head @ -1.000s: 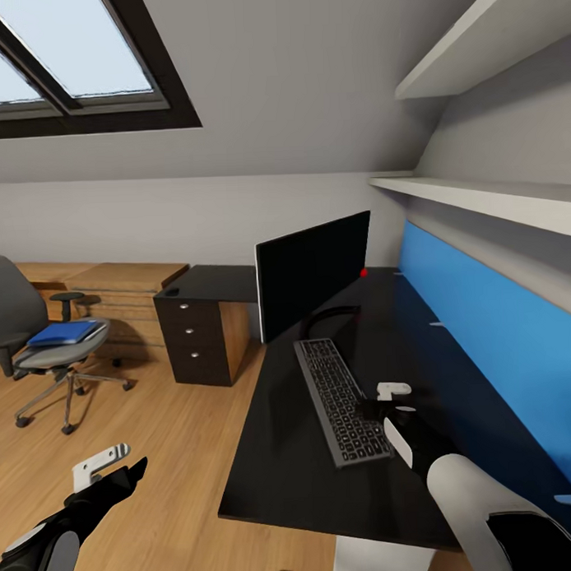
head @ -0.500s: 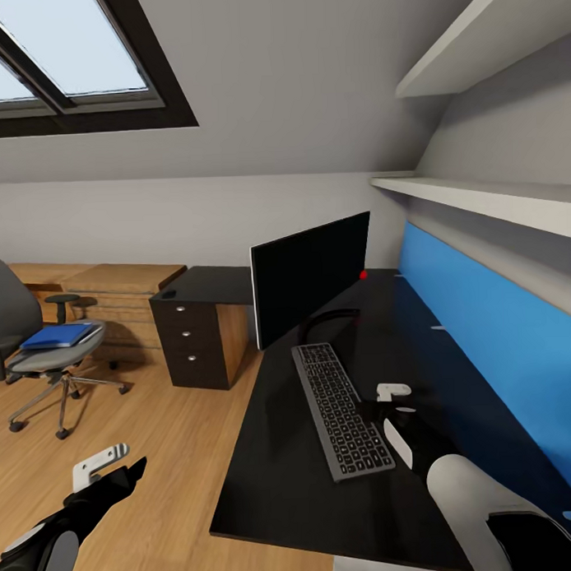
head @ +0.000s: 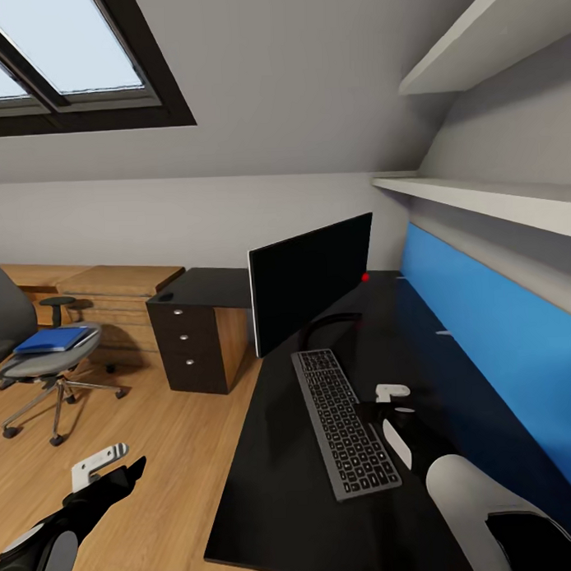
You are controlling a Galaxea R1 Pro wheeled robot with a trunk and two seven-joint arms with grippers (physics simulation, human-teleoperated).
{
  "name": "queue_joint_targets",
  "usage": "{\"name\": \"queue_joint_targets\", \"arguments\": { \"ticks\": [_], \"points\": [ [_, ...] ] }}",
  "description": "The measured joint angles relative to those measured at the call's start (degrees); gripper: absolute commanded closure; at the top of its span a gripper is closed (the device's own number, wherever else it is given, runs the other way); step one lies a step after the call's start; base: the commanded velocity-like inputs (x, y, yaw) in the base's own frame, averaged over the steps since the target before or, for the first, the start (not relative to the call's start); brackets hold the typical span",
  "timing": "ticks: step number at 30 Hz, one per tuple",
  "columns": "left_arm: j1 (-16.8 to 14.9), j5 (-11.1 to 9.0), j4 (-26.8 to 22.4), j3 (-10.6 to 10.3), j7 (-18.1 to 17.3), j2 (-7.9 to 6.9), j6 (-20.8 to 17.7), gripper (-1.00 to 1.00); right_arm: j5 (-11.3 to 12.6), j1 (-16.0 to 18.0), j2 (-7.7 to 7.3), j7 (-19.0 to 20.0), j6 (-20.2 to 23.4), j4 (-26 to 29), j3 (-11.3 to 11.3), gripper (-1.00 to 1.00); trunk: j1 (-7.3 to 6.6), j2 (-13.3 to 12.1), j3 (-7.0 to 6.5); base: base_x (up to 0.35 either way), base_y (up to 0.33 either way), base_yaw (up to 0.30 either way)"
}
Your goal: In the bedroom, organize the workspace by keeping the computer under the desk, ensuring the monitor is on the desk, placing the keyboard on the desk next to the monitor, placing the mouse on the desk next to the keyboard, moving the folder from the swivel chair onto the desk next to the mouse, stacking the notebook on top of the folder with the pen on top of the notebook, and positioning the swivel chair next to the desk.
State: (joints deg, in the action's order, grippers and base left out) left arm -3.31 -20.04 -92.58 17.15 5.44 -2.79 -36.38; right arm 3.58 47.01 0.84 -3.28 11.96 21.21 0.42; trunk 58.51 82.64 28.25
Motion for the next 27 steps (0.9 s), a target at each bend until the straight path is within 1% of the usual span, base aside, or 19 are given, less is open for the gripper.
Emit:
{"name": "queue_joint_targets", "arguments": {
  "ticks": [10,16,23,27],
  "points": [
    [0.0,0.0,-0.06,-0.03,-0.05,0.0,0.02,-1.0,0.0,0.0,0.18,0.39,-0.19,-0.04,0.05,-1.0,0.0,0.0,0.0,0.01,0.001,0.0],
    [0.0,0.0,-0.08,-0.08,-0.12,0.0,0.07,-1.0,-0.05,0.0,0.13,0.53,-0.31,0.02,0.04,-1.0,-0.02,0.0,0.0,0.173,0.055,0.0],
    [0.0,0.0,-0.07,-0.04,-0.08,-0.06,0.09,-1.0,-0.08,0.0,0.17,0.53,-0.41,0.03,0.04,-1.0,0.0,0.0,0.0,0.037,0.008,0.0],
    [0.0,0.0,-0.07,-0.03,-0.08,-0.03,0.09,-1.0,-0.11,0.0,0.2,0.55,-0.27,-0.03,0.1,-1.0,-0.01,0.0,0.0,0.133,0.001,0.0]
  ]
}}
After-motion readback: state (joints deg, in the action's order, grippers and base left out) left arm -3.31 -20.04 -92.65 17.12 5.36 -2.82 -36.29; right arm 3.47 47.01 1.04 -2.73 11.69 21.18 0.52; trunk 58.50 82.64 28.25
